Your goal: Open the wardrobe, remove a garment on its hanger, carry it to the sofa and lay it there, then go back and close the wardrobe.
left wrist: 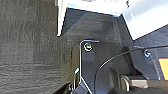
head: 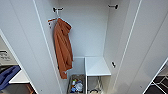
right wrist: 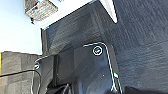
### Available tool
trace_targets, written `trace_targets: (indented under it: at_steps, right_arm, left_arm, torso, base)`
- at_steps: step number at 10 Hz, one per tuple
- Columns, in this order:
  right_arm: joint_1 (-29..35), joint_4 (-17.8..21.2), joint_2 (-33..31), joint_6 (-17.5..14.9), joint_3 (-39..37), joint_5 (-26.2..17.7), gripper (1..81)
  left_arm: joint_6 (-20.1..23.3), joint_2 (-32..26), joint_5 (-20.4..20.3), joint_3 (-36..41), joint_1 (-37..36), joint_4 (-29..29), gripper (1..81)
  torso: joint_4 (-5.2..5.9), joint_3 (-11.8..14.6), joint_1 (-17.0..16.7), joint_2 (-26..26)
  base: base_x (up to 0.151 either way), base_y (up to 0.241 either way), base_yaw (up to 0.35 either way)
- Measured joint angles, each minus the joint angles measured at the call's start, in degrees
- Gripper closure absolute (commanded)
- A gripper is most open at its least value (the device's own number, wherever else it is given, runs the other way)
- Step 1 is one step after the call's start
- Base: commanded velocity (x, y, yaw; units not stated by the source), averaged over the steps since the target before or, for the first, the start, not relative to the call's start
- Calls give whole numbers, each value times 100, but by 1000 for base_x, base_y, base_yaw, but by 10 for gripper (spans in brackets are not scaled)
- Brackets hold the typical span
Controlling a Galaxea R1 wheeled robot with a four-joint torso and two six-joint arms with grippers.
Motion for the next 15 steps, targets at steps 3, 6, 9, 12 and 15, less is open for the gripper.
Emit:
trace_targets:
  at_steps: [3, 6, 9, 12, 15]
  right_arm:
    - [585, 0, -372, 647, 258, 306, 10]
    - [1191, 7, -601, 1023, 234, 378, 10]
    - [1833, 11, -667, 1651, 160, 386, 10]
    - [2325, 13, -969, 2464, -15, 384, 10]
    - [2925, -2, -1056, 3272, -204, 347, 10]
  left_arm:
    - [-791, -968, -527, 695, -188, -1, 10]
    - [-1960, -1046, -689, 767, -872, 57, 10]
    - [-3220, -1393, -855, 200, -1712, 333, 10]
    - [-4497, -1296, -863, -666, -2032, 958, 10]
    - [-6316, -1007, -850, -1629, -3040, 2199, 10]
  torso:
    - [0, 0, 0, 0]
    - [0, -2, 2, 0]
    - [0, -5, 9, 5]
    - [0, -7, 11, 5]
    - [0, -11, 11, 7]
  base:
    - [0, 0, 0]
    - [0, 0, 0]
    - [0, 0, 0]
    - [0, 0, 0]
    - [0, 0, 0]
